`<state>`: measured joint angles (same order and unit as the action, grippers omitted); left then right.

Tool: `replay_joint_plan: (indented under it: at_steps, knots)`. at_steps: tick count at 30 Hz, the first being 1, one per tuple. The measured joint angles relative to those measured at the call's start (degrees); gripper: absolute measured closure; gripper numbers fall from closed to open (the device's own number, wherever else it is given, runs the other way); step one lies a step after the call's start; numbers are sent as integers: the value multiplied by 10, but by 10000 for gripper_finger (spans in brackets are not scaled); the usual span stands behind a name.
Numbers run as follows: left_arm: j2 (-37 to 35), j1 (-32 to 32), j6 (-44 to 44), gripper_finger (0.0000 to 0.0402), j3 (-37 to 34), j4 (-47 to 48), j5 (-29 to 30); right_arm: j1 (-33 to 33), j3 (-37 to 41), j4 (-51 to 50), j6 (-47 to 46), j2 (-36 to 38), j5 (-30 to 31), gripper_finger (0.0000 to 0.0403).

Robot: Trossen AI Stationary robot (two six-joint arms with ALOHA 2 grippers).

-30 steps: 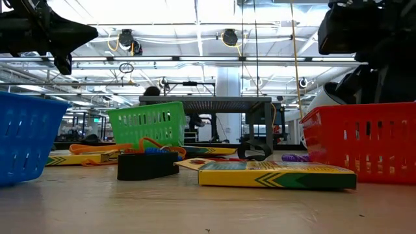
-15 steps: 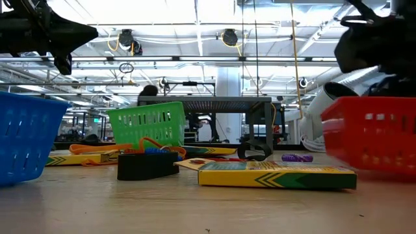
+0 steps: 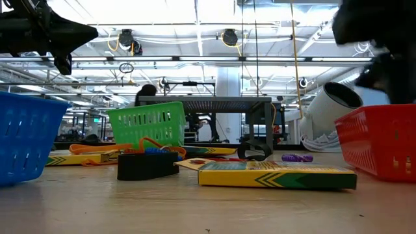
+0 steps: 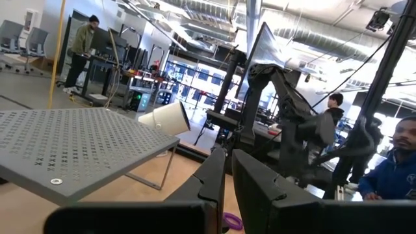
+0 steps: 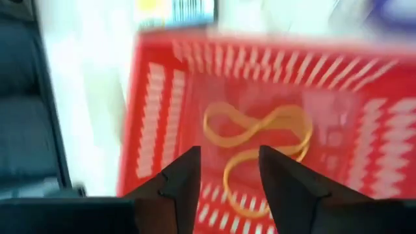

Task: Pick & Place Office Desk Supplies
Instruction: Put the purple spring rubberband band into the blue bin

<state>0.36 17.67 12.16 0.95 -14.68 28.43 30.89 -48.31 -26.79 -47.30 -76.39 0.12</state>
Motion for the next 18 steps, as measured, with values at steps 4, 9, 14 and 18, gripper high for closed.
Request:
replay_joint_plan:
  at_steps: [4,9,14,18]
  knots:
    - [0,0,0,364,0,0,0,0,0,3,4,61,71,260]
    - [0,0,1,364,0,0,0,-10,0,56,88,90,110,261]
    - [0,0,17,364,0,-1,-4,-40,0,140,201,82,114,261]
    - [0,0,7,364,0,-1,-66,-81,0,177,281,81,61,261]
